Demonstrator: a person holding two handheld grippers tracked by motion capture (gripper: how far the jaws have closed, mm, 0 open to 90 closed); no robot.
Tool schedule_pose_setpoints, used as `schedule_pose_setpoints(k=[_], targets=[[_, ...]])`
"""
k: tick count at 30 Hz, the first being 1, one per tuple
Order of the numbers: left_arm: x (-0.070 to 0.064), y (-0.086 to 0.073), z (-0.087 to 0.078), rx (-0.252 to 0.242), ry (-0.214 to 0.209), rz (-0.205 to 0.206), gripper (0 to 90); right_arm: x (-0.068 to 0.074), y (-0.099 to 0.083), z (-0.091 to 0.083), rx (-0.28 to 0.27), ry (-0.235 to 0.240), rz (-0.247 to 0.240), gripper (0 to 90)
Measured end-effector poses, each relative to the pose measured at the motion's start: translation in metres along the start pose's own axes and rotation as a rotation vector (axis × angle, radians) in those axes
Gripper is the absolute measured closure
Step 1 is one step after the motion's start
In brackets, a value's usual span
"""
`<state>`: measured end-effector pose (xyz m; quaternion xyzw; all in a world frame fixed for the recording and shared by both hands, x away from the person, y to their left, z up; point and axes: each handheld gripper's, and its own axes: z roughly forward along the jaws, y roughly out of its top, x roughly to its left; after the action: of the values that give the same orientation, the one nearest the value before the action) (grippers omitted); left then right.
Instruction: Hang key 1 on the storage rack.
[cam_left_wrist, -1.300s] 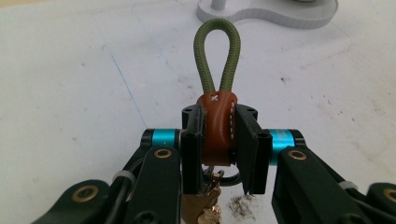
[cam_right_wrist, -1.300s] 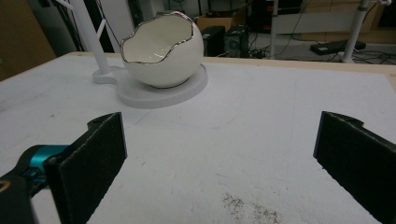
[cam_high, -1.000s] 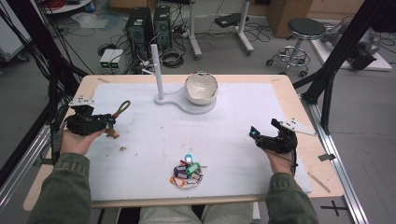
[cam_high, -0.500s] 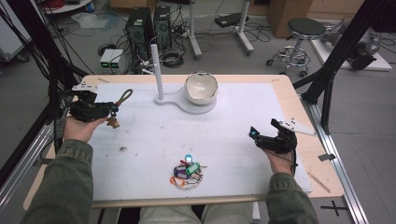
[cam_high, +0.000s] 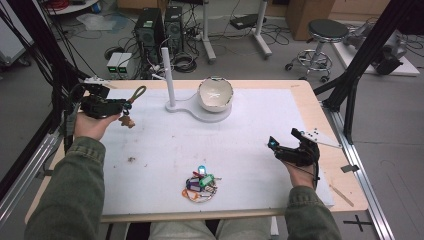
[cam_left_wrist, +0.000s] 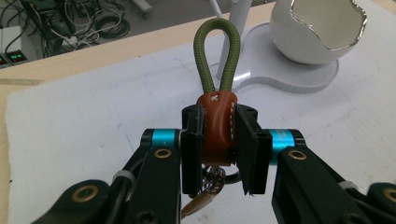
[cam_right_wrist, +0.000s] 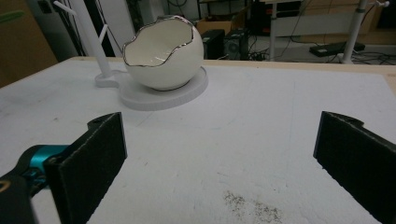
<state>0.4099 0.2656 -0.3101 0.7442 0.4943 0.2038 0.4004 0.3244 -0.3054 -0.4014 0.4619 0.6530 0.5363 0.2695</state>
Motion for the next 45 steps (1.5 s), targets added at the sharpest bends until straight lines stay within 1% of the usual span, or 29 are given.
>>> schedule_pose_setpoints(k=[2, 3, 6, 10, 12, 15, 17, 20, 22, 23, 27, 30, 36, 38, 39, 41, 42, 45], targets=[[0.0, 0.004, 0.002, -0.009, 0.002, -0.006, 72.9, -0.002, 0.0, 0.0, 0.0, -0.001, 0.004, 1.6], [0.0, 0.006, 0.003, -0.011, -0.009, -0.013, 72.9, -0.002, 0.0, 0.0, 0.0, -0.001, 0.004, 1.6], [-0.001, 0.014, 0.005, -0.008, -0.028, -0.011, 73.0, -0.003, 0.0, 0.0, 0.001, 0.0, 0.008, 1.7], [-0.001, 0.023, 0.011, 0.002, -0.02, 0.0, 72.9, -0.002, 0.0, 0.0, 0.002, 0.001, 0.008, 1.6], [-0.001, 0.026, 0.013, -0.004, -0.02, -0.003, 72.9, -0.002, -0.001, 0.0, 0.001, 0.001, 0.006, 1.7], [0.002, 0.031, 0.016, -0.013, -0.024, -0.026, 73.0, -0.003, -0.001, -0.001, -0.002, -0.001, 0.008, 1.7], [0.005, 0.035, 0.018, -0.006, -0.035, -0.049, 73.0, -0.003, -0.001, -0.001, -0.001, -0.001, 0.011, 1.7], [0.007, 0.04, 0.019, -0.012, -0.036, -0.066, 73.1, -0.004, -0.001, -0.002, 0.0, -0.002, 0.016, 1.7], [0.009, 0.044, 0.02, -0.025, -0.054, -0.094, 73.1, -0.004, -0.001, -0.002, 0.001, 0.0, 0.016, 1.7], [0.01, 0.045, 0.021, -0.027, -0.057, -0.103, 73.2, -0.004, -0.001, -0.002, 0.001, 0.0, 0.017, 1.7], [0.012, 0.053, 0.027, -0.013, -0.045, -0.108, 73.4, -0.004, -0.001, -0.001, 0.002, -0.001, 0.016, 1.7], [0.012, 0.055, 0.033, -0.007, -0.044, -0.114, 73.4, -0.006, -0.001, -0.001, -0.001, -0.004, 0.015, 1.7], [0.014, 0.055, 0.045, -0.015, -0.074, -0.163, 73.4, -0.006, -0.002, -0.002, 0.006, -0.004, 0.019, 1.7], [0.015, 0.056, 0.047, -0.02, -0.092, -0.186, 73.4, -0.007, -0.002, -0.001, 0.003, -0.003, 0.019, 1.7], [0.015, 0.056, 0.048, -0.024, -0.097, -0.191, 73.4, -0.007, -0.002, -0.001, 0.009, -0.003, 0.023, 1.7], [0.016, 0.056, 0.049, -0.031, -0.096, -0.2, 73.4, -0.007, -0.002, -0.001, 0.008, -0.003, 0.02, 1.7], [0.015, 0.056, 0.05, -0.032, -0.086, -0.204, 73.4, -0.007, -0.002, -0.001, 0.006, -0.003, 0.015, 1.6], [0.015, 0.055, 0.051, -0.025, -0.07, -0.199, 73.4, -0.007, -0.002, -0.002, 0.008, -0.003, 0.021, 1.7]])
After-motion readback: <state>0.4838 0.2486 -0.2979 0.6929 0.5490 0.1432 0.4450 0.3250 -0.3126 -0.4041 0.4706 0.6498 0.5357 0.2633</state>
